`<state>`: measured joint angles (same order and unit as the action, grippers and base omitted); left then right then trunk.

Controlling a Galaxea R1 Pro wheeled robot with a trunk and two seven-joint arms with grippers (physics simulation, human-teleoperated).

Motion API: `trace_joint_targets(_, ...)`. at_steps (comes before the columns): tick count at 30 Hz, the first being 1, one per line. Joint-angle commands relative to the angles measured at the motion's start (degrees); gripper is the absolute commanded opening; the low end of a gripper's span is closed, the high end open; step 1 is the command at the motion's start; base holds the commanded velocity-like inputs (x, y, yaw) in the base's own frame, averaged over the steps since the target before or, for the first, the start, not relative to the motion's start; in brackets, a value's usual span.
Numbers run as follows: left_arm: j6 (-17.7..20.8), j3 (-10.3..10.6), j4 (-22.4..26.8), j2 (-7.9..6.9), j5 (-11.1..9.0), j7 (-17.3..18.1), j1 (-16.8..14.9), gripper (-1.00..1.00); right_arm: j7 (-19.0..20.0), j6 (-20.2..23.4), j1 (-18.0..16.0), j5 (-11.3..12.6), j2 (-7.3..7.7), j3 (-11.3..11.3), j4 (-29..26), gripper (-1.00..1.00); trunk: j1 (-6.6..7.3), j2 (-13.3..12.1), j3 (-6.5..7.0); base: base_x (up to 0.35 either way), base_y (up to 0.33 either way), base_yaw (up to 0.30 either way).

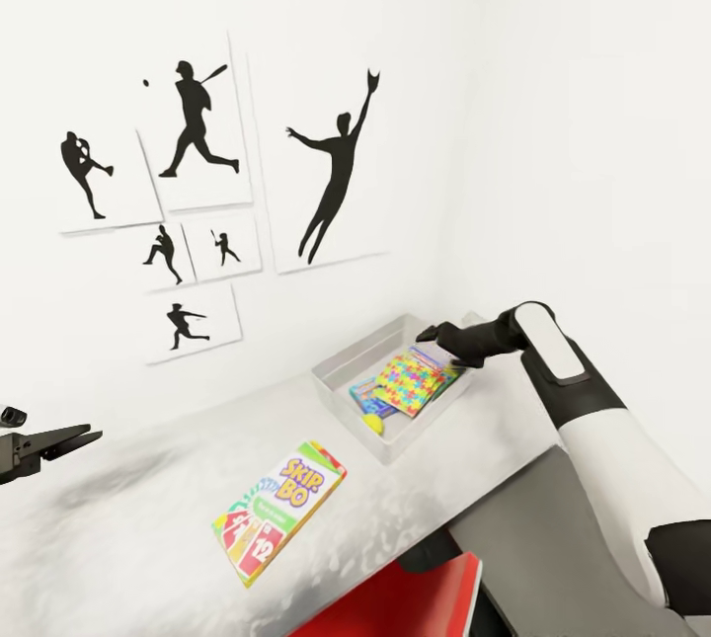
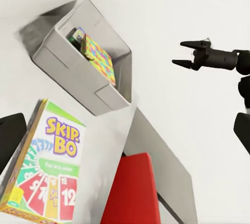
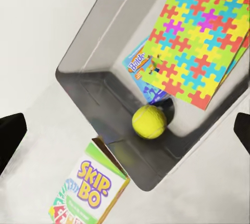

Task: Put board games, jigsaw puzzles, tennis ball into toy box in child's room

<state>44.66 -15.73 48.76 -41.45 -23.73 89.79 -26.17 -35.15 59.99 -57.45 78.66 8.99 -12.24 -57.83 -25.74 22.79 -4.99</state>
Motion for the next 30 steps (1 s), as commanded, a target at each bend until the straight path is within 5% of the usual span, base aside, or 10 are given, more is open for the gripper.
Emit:
trace_joint_targets(1, 0.6, 0.0, 0.0, -0.03, 0.0, 0.2, 0.0, 1.00, 0.7, 0.0, 0.0, 0.5, 0.05, -0.2, -1.5, 1.00, -0.04, 0.1, -0.05, 0.000, 0.000, -0.177)
trace_joint_targets(12, 0.6, 0.0, 0.0, -0.03, 0.0, 0.2, 0.0, 1.00, 5.2, 0.0, 1.0, 0.7, 0.29, -0.2, -8.1, 1.00, -0.04, 0.1, 0.88, -0.116, 0.075, -0.177)
trace_joint_targets(30, 0.5, 0.0, 0.0, -0.03, -0.1, 0.2, 0.0, 1.00, 6.0, 0.0, 1.4, 0.6, -0.34, -0.7, -9.4, 1.00, -0.04, 0.1, 2.39, -0.026, 0.017, -0.182)
